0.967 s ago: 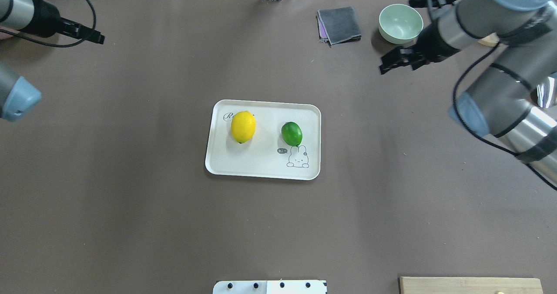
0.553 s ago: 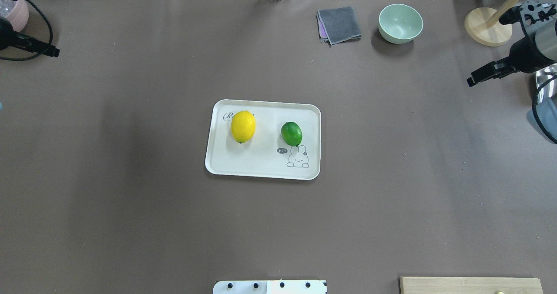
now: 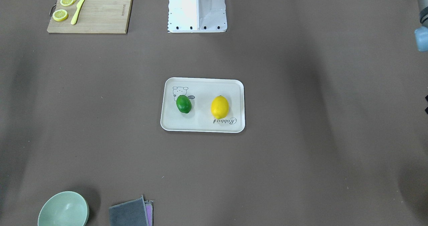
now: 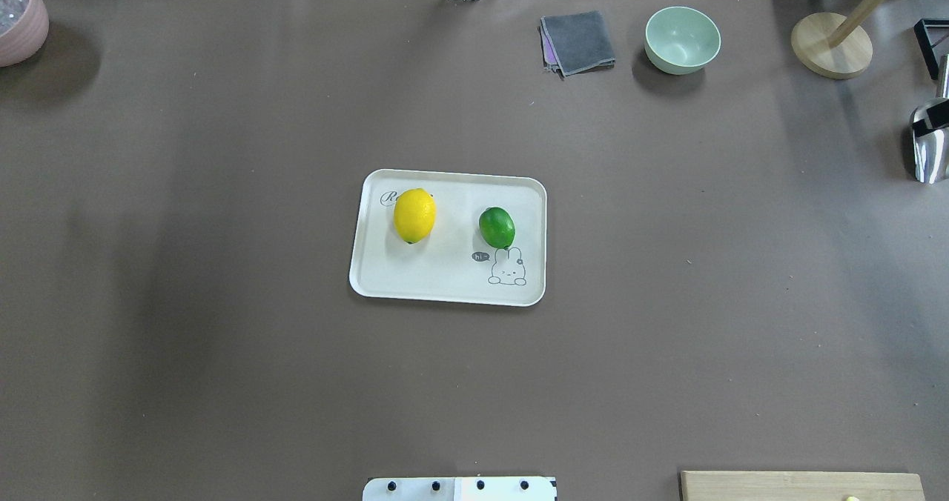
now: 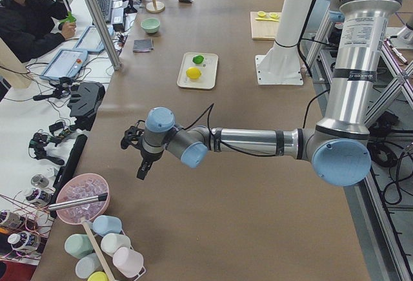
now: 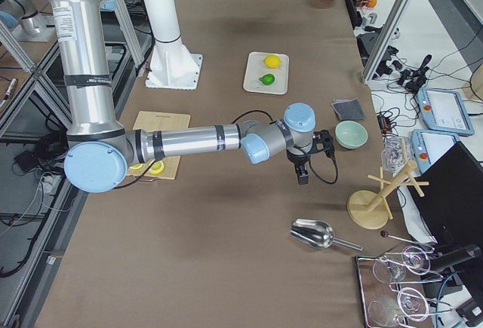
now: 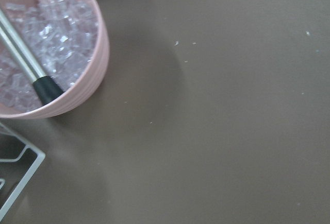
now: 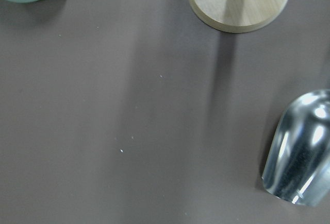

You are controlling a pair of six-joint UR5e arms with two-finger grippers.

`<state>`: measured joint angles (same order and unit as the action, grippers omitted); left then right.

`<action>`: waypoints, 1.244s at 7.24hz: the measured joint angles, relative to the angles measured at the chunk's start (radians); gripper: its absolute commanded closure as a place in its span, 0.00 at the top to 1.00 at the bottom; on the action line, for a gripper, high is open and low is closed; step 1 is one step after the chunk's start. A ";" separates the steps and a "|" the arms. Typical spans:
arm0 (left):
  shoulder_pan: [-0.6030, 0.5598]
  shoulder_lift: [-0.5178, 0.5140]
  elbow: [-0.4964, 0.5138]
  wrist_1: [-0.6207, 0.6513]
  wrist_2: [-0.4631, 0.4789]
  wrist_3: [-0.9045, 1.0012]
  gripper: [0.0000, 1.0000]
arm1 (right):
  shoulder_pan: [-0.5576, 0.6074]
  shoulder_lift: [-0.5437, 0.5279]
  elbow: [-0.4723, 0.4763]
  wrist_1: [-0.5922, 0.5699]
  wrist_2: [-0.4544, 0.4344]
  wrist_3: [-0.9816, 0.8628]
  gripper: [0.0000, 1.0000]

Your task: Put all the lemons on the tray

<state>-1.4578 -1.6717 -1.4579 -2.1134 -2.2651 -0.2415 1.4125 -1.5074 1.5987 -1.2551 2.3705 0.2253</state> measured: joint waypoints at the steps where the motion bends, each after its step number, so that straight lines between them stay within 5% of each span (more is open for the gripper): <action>1: -0.069 0.007 -0.022 0.078 -0.076 0.040 0.98 | 0.055 -0.028 0.027 -0.074 0.035 -0.085 1.00; 5: -0.212 0.035 -0.124 0.373 -0.107 0.199 0.98 | 0.226 -0.056 0.107 -0.509 0.024 -0.506 1.00; 9: -0.209 0.068 -0.148 0.409 0.006 0.204 0.98 | 0.207 -0.076 0.110 -0.554 -0.017 -0.498 1.00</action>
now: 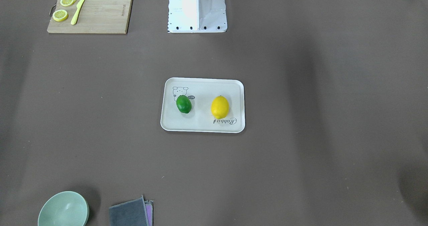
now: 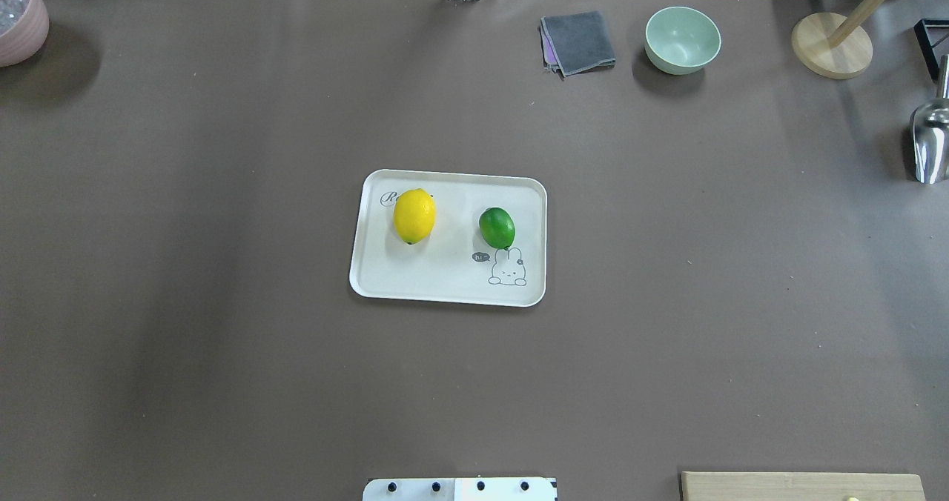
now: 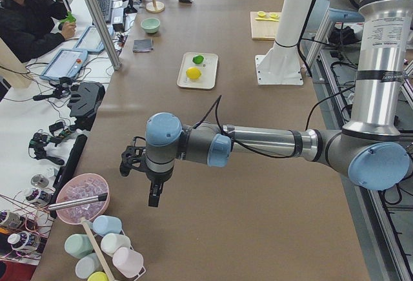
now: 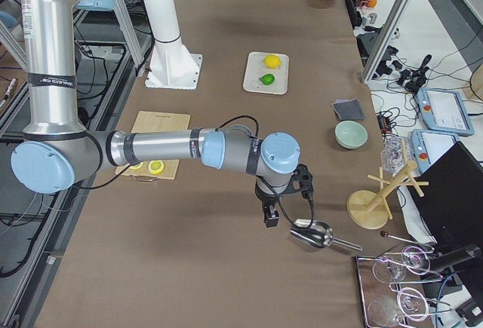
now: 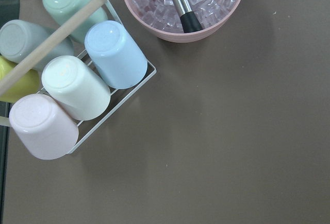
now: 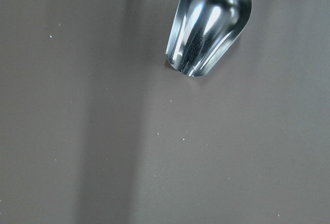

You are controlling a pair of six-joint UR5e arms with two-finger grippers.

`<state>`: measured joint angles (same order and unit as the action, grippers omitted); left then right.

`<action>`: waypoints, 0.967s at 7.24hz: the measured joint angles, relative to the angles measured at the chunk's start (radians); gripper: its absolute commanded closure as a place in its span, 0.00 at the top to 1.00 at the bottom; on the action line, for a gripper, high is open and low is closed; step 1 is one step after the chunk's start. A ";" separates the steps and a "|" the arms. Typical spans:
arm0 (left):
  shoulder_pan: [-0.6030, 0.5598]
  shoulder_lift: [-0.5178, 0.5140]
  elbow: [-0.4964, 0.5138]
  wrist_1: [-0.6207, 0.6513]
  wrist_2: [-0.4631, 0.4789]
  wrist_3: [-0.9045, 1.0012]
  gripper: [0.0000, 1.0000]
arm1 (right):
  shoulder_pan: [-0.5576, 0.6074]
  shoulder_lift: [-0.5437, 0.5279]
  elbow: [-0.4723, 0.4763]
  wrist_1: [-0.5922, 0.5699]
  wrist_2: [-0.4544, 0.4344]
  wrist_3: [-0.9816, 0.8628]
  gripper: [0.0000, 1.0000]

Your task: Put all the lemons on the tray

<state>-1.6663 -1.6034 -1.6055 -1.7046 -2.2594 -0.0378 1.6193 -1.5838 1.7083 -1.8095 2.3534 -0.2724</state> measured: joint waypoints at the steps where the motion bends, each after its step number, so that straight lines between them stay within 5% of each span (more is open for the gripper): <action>1: 0.000 0.004 0.001 0.001 0.002 -0.001 0.98 | -0.018 0.000 -0.002 0.001 -0.010 0.040 1.00; 7: 0.000 0.014 -0.004 -0.004 0.003 -0.002 0.98 | -0.033 -0.014 -0.097 0.167 -0.014 0.072 1.00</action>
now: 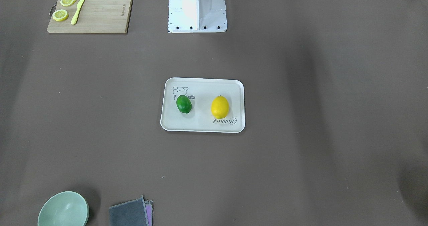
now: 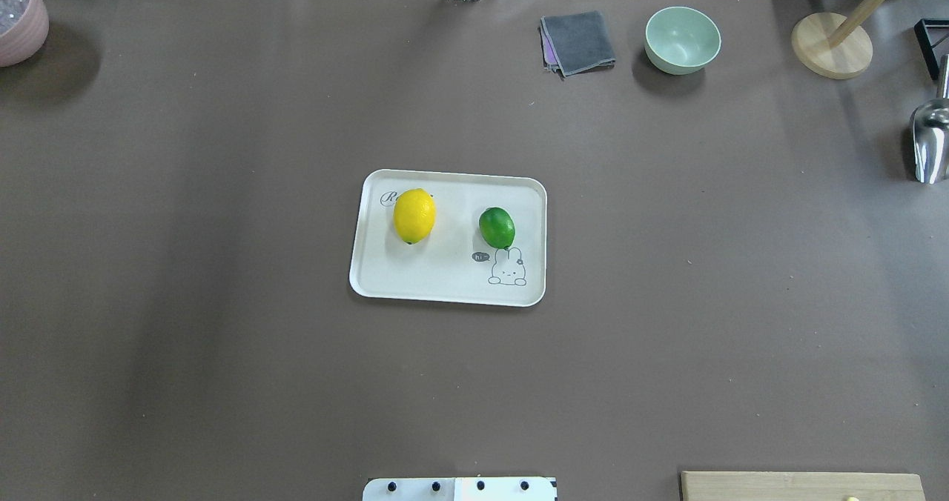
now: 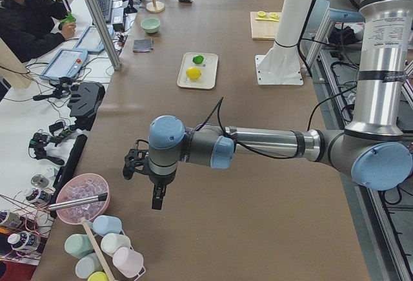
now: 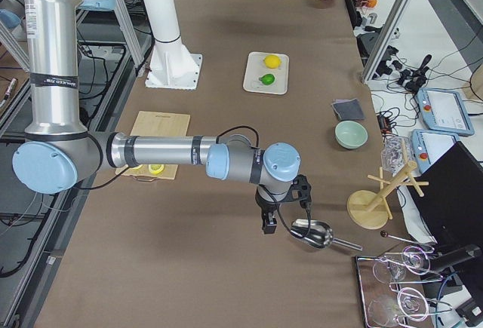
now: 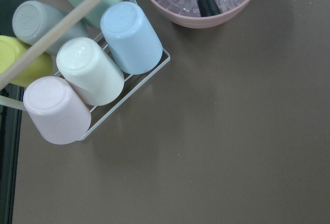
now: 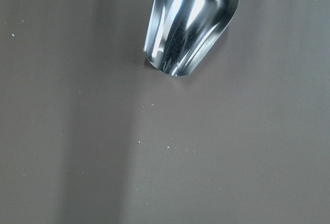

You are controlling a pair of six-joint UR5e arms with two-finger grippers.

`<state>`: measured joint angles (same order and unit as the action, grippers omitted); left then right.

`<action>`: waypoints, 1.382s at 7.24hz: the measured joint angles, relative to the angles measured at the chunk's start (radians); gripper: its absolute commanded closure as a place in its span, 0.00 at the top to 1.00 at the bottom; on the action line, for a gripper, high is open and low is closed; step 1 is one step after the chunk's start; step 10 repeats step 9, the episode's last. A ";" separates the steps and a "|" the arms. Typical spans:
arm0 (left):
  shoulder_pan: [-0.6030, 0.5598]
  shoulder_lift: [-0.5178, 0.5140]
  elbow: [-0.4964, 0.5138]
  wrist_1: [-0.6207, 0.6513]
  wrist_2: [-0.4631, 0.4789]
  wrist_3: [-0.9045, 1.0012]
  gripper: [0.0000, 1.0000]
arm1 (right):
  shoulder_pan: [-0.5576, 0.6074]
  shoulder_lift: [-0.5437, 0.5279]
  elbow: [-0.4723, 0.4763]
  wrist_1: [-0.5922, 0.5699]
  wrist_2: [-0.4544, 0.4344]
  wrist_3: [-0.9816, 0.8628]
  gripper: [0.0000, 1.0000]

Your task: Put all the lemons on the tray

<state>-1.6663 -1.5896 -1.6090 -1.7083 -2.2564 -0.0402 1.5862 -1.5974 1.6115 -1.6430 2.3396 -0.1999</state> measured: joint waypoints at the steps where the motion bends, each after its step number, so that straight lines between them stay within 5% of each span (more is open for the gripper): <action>1: 0.000 0.000 0.001 -0.001 0.000 -0.001 0.98 | 0.000 0.002 -0.002 0.007 0.000 0.001 1.00; 10: 0.003 0.000 0.002 -0.004 -0.002 0.000 0.98 | 0.000 0.008 0.015 0.010 0.008 0.002 1.00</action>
